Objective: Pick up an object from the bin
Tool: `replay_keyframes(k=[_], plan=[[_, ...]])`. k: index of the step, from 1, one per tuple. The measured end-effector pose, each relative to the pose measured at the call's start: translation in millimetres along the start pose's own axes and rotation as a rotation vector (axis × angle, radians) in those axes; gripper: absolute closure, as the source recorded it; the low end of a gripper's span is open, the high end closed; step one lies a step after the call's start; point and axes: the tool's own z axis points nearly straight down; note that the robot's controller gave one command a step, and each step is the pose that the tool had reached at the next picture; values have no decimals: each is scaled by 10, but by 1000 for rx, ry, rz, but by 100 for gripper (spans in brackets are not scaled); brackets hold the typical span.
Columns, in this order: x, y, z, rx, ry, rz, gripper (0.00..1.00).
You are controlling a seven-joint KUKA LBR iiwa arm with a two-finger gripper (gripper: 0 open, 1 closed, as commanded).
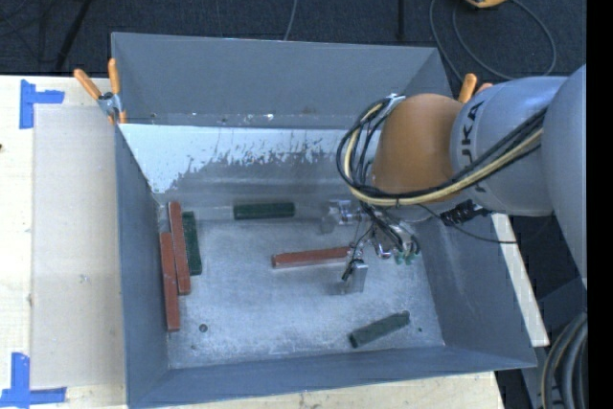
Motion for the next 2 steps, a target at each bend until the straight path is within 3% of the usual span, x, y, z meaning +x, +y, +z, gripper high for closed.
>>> replay_keyframes(k=[1, 2], plan=[[-32, 105, 113, 1, 0, -93, 100], [-32, 105, 113, 1, 0, -93, 100]])
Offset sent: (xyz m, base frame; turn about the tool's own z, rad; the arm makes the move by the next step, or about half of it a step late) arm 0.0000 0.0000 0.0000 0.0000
